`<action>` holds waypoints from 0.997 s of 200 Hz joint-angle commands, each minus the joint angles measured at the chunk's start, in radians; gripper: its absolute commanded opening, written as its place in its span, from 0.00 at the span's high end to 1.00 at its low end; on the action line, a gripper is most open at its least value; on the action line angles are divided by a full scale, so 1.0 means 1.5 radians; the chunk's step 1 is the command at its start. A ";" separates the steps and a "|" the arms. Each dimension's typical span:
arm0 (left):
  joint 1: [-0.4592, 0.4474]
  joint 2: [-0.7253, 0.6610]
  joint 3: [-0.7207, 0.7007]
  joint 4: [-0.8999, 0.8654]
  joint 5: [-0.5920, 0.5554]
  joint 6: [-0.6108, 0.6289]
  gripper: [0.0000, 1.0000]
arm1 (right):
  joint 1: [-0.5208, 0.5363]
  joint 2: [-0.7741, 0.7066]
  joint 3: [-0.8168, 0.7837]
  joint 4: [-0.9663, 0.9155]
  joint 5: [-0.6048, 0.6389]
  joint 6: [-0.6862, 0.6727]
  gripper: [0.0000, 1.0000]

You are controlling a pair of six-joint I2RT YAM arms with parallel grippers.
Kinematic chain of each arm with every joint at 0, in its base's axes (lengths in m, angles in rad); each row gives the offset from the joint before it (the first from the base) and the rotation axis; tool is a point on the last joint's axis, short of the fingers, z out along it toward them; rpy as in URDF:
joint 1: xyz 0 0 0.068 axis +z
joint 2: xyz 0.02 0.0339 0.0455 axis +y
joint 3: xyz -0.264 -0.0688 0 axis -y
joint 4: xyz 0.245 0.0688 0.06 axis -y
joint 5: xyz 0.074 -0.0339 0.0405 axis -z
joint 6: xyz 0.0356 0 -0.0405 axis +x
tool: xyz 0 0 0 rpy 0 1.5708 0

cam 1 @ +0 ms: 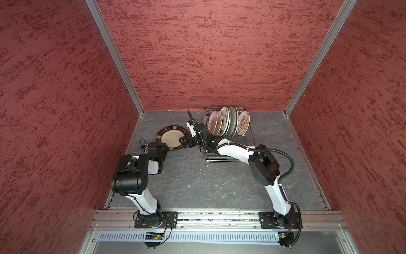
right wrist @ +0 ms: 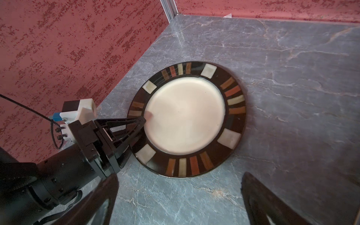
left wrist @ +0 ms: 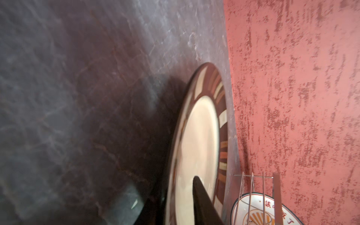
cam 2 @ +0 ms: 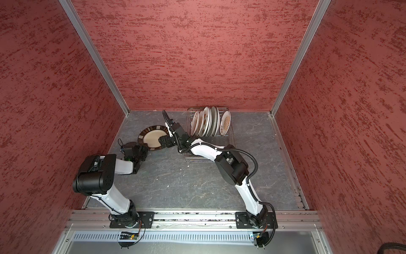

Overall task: Unload the plates from the dish rack
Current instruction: Place a plate at the top-left of the table.

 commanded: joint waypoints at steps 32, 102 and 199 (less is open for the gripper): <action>0.003 0.019 0.012 0.053 -0.004 0.010 0.62 | 0.001 0.003 0.020 -0.016 0.021 0.000 0.01; 0.022 0.004 0.011 0.012 -0.018 0.025 0.36 | 0.002 -0.022 0.016 -0.023 0.031 -0.006 0.01; 0.036 -0.171 -0.062 -0.070 -0.052 0.022 0.01 | 0.035 -0.128 -0.054 -0.020 0.099 -0.008 0.01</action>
